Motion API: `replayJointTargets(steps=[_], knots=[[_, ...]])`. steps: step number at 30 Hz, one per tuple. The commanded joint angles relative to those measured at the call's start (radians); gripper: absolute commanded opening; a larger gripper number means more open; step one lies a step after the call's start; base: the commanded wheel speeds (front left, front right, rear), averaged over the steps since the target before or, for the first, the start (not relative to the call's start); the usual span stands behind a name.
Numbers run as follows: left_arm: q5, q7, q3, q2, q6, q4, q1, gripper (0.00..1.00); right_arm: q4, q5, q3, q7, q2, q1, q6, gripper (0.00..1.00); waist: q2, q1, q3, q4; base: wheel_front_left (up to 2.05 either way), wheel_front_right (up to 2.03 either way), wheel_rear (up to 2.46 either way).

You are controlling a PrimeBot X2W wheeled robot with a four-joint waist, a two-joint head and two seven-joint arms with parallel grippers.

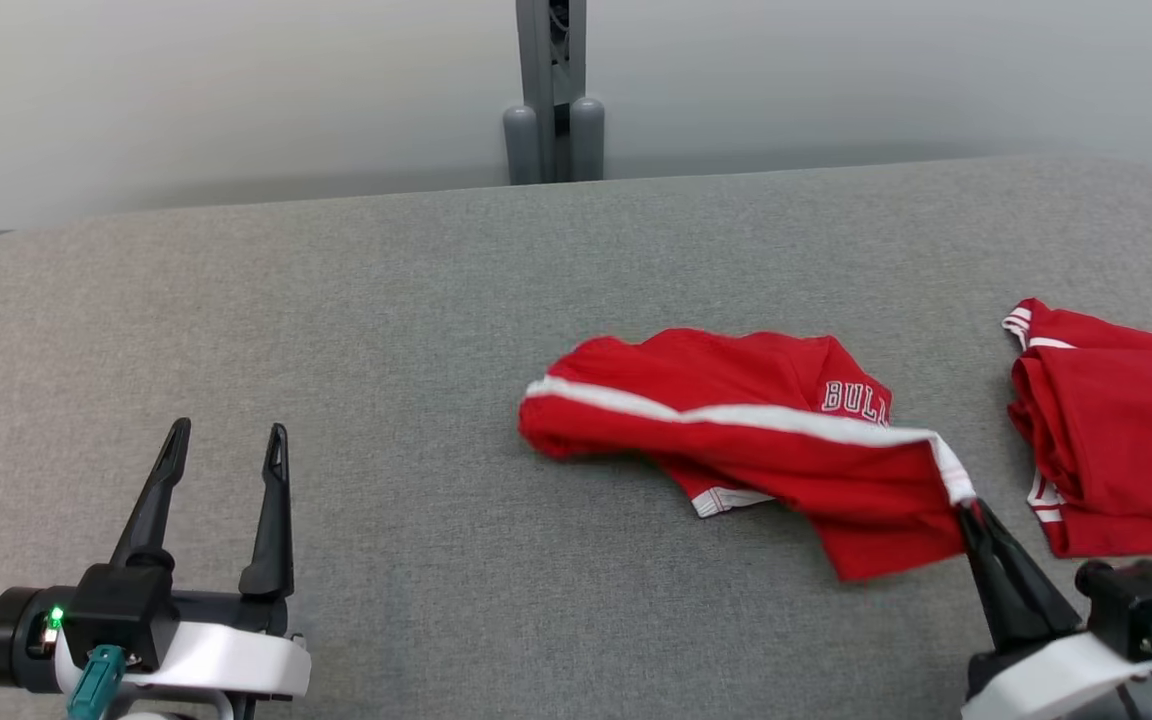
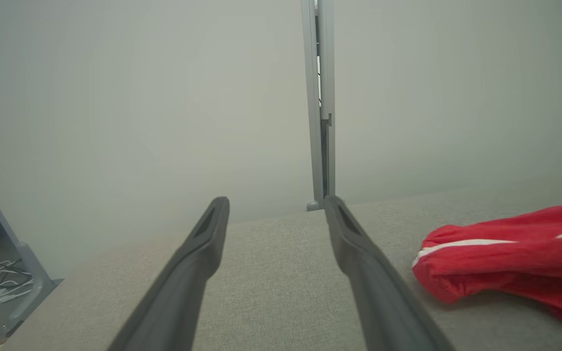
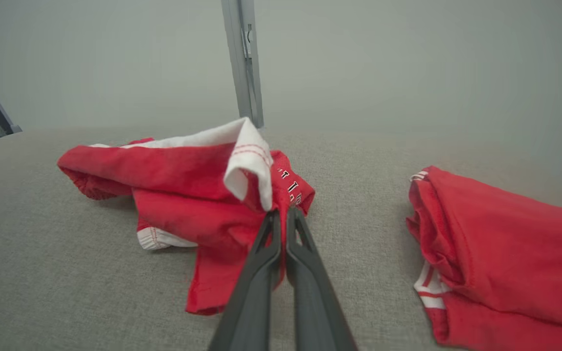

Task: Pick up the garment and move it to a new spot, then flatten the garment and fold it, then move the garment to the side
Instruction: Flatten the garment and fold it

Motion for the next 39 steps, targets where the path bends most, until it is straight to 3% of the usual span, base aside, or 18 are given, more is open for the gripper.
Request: replayJointTargets(steps=[1,8,9,10,11,12,13,20,26,33,39], knots=[[-0.004,0.006,0.003,0.010,0.003,-0.002,0.015,1.00,0.030,-0.014,-0.017,0.004,-0.002,0.022,0.000,0.00,-0.0001,0.0000,-0.005,-0.007,0.00,0.00,0.00],[-0.011,0.013,0.001,0.016,0.008,-0.009,0.021,1.00,0.178,-0.010,-0.051,-0.037,0.021,0.019,0.000,0.00,-0.0001,0.0000,-0.009,-0.012,0.00,0.00,0.00],[-0.011,0.013,0.000,0.016,0.008,-0.009,0.022,1.00,0.194,-0.006,-0.059,-0.045,0.027,0.012,0.000,0.04,-0.0001,0.0000,-0.010,-0.012,0.00,0.00,0.00],[-0.011,0.014,0.000,0.018,0.009,-0.009,0.024,1.00,0.206,-0.011,-0.060,-0.054,0.028,0.006,0.000,0.36,-0.0001,0.0000,-0.011,-0.012,0.00,0.00,0.00],[-0.011,0.014,0.000,0.018,0.009,-0.009,0.024,1.00,0.206,-0.011,-0.060,-0.054,0.028,0.006,0.000,0.36,-0.0001,0.0000,-0.011,-0.012,0.00,0.00,0.00],[-0.012,0.014,0.000,0.018,0.011,-0.009,0.025,1.00,0.216,-0.006,-0.063,-0.063,0.035,0.001,0.000,0.62,-0.0001,0.0000,-0.012,-0.013,0.00,0.00,0.00],[-0.012,0.015,0.001,0.018,0.010,-0.009,0.027,1.00,0.221,-0.001,-0.068,-0.069,0.041,0.001,0.000,1.00,-0.0001,0.0000,-0.013,-0.014,0.00,0.00,0.00],[-0.020,0.022,0.001,0.020,0.019,-0.007,0.032,1.00,0.163,-0.005,-0.162,-0.104,0.058,0.001,0.000,1.00,-0.0001,0.0000,-0.026,-0.025,0.00,0.00,0.00],[-0.022,0.027,-0.003,0.024,0.021,-0.015,0.034,1.00,-0.017,-0.052,-0.237,-0.114,0.074,-0.003,0.000,1.00,-0.0001,0.0000,-0.029,-0.039,0.00,0.00,0.00],[-0.025,0.034,-0.008,0.026,0.026,-0.012,0.037,1.00,-0.218,-0.093,-0.200,-0.018,0.109,0.032,0.000,1.00,-0.0001,0.0000,-0.033,-0.045,0.00,0.00,0.00],[-0.029,0.048,-0.014,0.025,0.030,-0.005,0.043,1.00,-0.278,-0.080,-0.154,0.042,0.127,0.078,0.000,1.00,-0.0001,0.0000,-0.033,-0.045,0.00,0.00,0.00]])
